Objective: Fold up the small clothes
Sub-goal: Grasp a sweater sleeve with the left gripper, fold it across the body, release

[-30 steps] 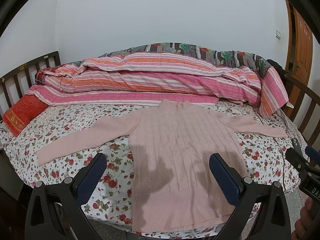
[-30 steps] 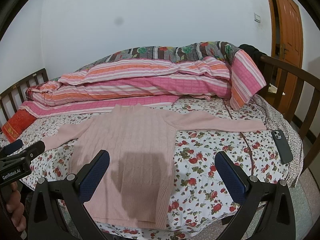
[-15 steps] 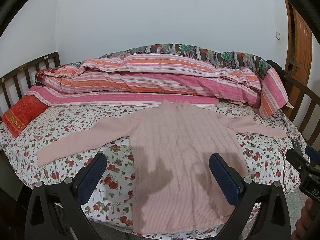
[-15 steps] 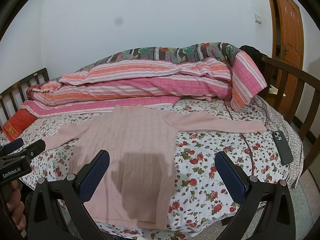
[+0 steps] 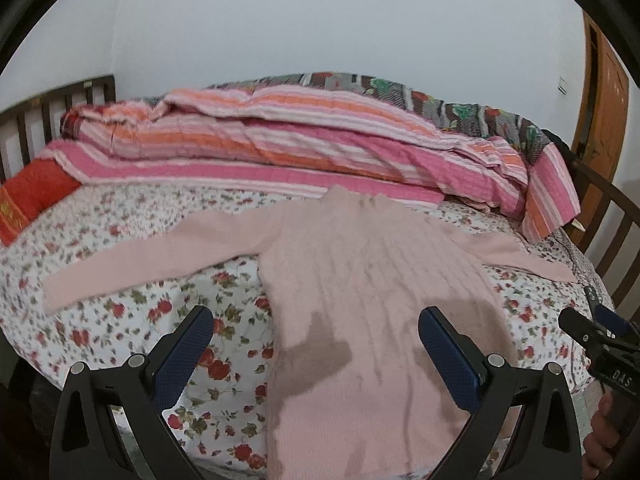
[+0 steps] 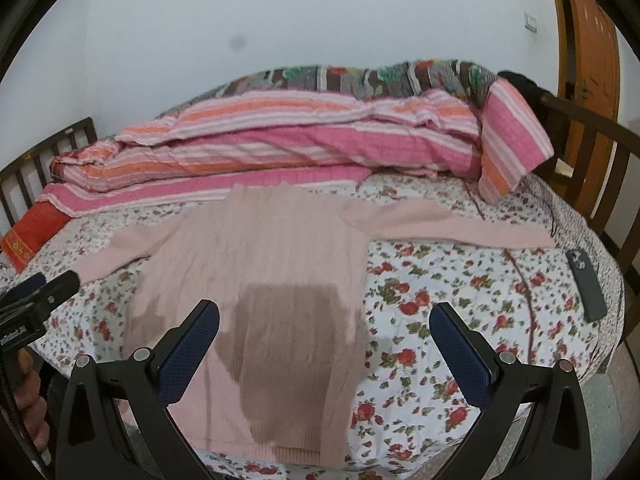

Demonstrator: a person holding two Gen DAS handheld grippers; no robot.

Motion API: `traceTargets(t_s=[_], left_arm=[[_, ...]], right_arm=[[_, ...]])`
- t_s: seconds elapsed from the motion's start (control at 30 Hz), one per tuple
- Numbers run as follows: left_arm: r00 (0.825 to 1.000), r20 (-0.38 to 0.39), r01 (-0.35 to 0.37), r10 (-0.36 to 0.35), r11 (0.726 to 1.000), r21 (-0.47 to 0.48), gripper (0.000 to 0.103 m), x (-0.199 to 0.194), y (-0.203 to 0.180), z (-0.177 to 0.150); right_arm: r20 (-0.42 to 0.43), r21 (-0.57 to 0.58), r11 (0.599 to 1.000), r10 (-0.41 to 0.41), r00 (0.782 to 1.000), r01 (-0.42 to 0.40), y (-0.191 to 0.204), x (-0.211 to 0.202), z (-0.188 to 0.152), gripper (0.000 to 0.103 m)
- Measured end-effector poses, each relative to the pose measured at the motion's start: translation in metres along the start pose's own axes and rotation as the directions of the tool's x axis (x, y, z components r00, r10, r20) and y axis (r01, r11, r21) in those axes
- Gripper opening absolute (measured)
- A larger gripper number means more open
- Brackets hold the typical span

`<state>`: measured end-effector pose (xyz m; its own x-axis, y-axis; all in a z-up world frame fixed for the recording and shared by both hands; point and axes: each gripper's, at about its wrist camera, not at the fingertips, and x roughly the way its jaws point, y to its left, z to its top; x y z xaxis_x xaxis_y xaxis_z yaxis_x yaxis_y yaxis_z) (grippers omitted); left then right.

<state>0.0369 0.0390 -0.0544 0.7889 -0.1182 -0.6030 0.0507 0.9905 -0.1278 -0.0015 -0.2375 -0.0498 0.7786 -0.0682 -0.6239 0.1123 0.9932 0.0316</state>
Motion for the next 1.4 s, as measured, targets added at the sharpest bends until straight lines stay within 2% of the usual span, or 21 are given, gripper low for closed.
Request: traceTargets(t_s=[0.17,0.33,0.43,0.5,0.63,0.8,0.9,0.97,1.0,1.1,1.17,1.2,1.23,1.3,1.33,1.37,1.4], left_arm=[[0.998,-0.056,-0.038,0.035,0.998,-0.042,0.102,0.042,0.032,-0.020],[0.993,-0.114,-0.006,-0.009,0.992,-0.127,0.098,0.073,0.074,-0.031],[0.992,-0.127,-0.017,-0.007,0.983,-0.184,0.098,0.083,0.106,-0.034],[0.993,-0.122,-0.036,0.005,0.966,-0.255,0.097,0.088,0.134,-0.035],[0.998,-0.064,-0.048,0.024,0.913,-0.405,0.096,0.095,0.193,-0.040],[0.991,-0.027,-0.125,0.133,0.818,-0.562,0.087,0.101,0.260,-0.038],[0.988,-0.035,-0.138,0.152,0.746,-0.651,0.076,0.111,0.296,-0.038],[0.988,-0.030,-0.134,0.153,0.732,-0.668,0.066,0.114,0.309,-0.038],[0.985,-0.031,-0.148,0.172,0.732,-0.665,0.063,0.116,0.312,-0.037],[0.973,-0.049,-0.203,0.226,0.733,-0.649,0.045,0.119,0.320,-0.030],[0.964,-0.073,-0.240,0.256,0.712,-0.660,0.021,0.122,0.328,-0.026],[0.960,-0.081,-0.253,0.267,0.711,-0.656,0.014,0.122,0.331,-0.022],[0.958,-0.077,-0.259,0.276,0.718,-0.647,0.007,0.119,0.329,-0.020],[0.943,-0.025,-0.278,0.332,0.744,-0.608,0.007,0.109,0.317,-0.008],[0.937,-0.012,-0.292,0.348,0.767,-0.571,0.007,0.108,0.307,0.002],[0.937,-0.005,-0.299,0.349,0.796,-0.527,0.007,0.109,0.294,0.014],[0.938,0.008,-0.297,0.347,0.813,-0.501,0.007,0.110,0.283,0.024]], right_arm=[[-0.034,-0.018,0.999,-0.033,0.999,0.032,0.005,0.038,-0.009,0.103],[-0.086,-0.031,0.999,-0.039,0.995,0.037,0.010,0.071,-0.012,0.103],[-0.084,-0.059,0.998,-0.021,0.996,0.016,0.015,0.080,-0.012,0.103],[-0.060,-0.081,0.997,-0.012,0.998,0.007,0.019,0.084,-0.013,0.103],[0.000,-0.146,0.989,0.034,0.999,-0.034,0.028,0.087,-0.017,0.103],[-0.033,-0.194,0.980,0.028,0.999,-0.034,0.037,0.102,-0.017,0.103],[-0.083,-0.169,0.985,0.031,0.996,-0.045,0.037,0.115,-0.013,0.103],[-0.115,-0.125,0.988,0.079,0.990,-0.093,0.034,0.123,-0.011,0.103],[-0.125,-0.091,0.988,0.111,0.986,-0.122,0.031,0.127,-0.010,0.102],[-0.125,-0.002,0.988,0.153,0.980,-0.154,0.019,0.136,-0.007,0.098],[-0.120,0.040,0.986,0.167,0.979,-0.163,0.011,0.140,-0.006,0.097],[-0.112,0.064,0.983,0.177,0.978,-0.171,0.006,0.143,-0.004,0.097],[-0.105,0.077,0.981,0.183,0.977,-0.175,0.002,0.144,-0.003,0.097],[-0.082,0.102,0.980,0.181,0.980,-0.173,-0.008,0.146,0.000,0.096],[-0.070,0.106,0.980,0.177,0.982,-0.170,-0.013,0.146,0.002,0.094],[-0.061,0.106,0.981,0.166,0.984,-0.159,-0.017,0.147,0.003,0.094],[-0.057,0.110,0.983,0.155,0.986,-0.148,-0.022,0.148,0.006,0.094]])
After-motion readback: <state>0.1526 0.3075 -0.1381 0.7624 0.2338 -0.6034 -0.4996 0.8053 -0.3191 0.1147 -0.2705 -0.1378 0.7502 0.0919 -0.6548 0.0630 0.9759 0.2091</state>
